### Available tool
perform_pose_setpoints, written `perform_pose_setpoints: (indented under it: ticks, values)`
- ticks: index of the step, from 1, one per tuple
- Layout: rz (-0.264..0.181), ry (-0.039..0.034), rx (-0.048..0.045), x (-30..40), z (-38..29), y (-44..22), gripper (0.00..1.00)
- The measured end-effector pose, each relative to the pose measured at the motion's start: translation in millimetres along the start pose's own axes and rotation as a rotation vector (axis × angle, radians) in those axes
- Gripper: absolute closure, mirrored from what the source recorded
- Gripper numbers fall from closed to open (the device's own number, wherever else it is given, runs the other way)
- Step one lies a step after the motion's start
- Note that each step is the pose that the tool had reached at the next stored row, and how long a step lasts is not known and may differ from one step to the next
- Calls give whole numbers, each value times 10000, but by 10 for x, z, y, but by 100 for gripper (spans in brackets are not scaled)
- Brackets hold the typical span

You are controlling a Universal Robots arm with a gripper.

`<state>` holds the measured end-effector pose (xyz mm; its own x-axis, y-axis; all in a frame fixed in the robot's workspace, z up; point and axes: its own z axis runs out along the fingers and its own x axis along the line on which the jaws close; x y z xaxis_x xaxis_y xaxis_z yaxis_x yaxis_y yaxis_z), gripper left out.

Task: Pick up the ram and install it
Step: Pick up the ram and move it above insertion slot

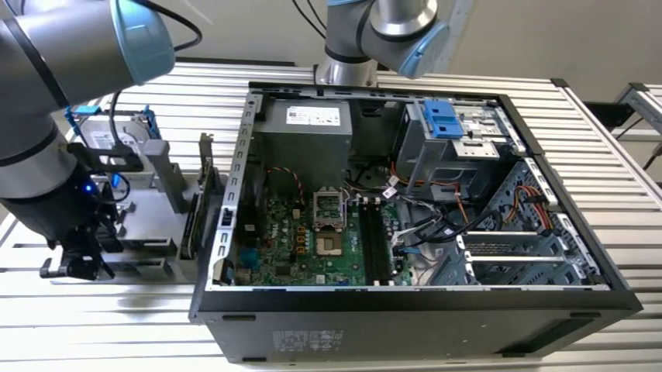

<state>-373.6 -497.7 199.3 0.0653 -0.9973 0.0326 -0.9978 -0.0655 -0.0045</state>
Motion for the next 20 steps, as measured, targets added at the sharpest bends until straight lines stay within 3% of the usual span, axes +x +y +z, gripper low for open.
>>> perform_pose_setpoints:
  ticks: [20]
  values:
    - [-1,26,-10,0,97,1,0]
